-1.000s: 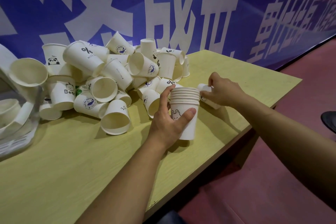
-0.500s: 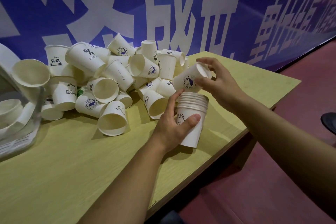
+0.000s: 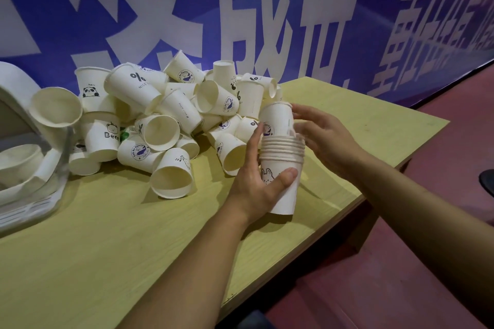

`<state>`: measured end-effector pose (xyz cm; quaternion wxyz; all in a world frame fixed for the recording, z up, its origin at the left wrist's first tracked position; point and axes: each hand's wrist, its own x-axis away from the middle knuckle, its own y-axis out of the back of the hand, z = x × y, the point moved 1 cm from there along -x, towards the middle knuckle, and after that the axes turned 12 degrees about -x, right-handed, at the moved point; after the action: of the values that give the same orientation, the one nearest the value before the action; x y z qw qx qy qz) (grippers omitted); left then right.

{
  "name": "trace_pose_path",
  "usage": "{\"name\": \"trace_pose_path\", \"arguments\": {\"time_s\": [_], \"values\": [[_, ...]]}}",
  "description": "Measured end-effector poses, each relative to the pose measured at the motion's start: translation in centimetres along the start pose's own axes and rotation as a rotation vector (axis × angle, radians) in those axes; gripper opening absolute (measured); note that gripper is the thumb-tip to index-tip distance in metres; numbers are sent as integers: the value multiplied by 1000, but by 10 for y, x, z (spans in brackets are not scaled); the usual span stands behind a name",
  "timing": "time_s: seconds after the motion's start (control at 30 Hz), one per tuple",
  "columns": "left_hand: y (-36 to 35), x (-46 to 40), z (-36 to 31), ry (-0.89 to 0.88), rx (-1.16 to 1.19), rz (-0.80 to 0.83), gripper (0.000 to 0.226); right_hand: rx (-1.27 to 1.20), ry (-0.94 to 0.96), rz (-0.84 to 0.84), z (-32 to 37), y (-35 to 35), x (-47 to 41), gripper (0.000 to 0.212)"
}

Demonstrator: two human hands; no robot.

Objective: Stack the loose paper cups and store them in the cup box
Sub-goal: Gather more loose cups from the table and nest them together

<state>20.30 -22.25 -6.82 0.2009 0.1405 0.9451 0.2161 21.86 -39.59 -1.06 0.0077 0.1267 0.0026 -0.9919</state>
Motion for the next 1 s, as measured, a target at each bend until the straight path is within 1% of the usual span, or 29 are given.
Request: {"name": "trace_pose_path", "arguments": {"time_s": [0.03,0.13,0.2,0.27,0.37,0.43,0.5,0.6,0.67,0.73,0.87,1.0], "values": [[1,0,-1,8,-13,-39,106,-36,9,-18,1,-1,2,27],[10,-3,0,-15,-40,-145,102,-36,44,-13,1,-5,5,28],[19,-3,-1,-35,-90,-149,95,4,66,-9,2,-8,6,27],[30,-3,-1,-35,-106,-170,93,35,78,-21,5,-11,4,25],[54,4,-1,-34,-114,-257,89,137,94,-40,4,-23,2,25],[73,14,2,-20,-162,-286,82,264,114,-37,-5,-35,1,27],[91,27,8,13,-222,-297,81,410,124,-5,-18,-49,0,33],[113,47,16,63,-295,-308,82,590,170,54,-35,-73,-1,48],[123,61,20,88,-323,-328,81,681,188,73,-43,-88,-2,58],[128,72,24,107,-331,-349,84,745,162,64,-51,-100,-2,63],[129,80,24,87,-302,-362,85,772,159,16,-61,-110,-4,61],[129,80,23,44,-340,-290,89,674,260,-72,-54,-105,-6,55]]}}
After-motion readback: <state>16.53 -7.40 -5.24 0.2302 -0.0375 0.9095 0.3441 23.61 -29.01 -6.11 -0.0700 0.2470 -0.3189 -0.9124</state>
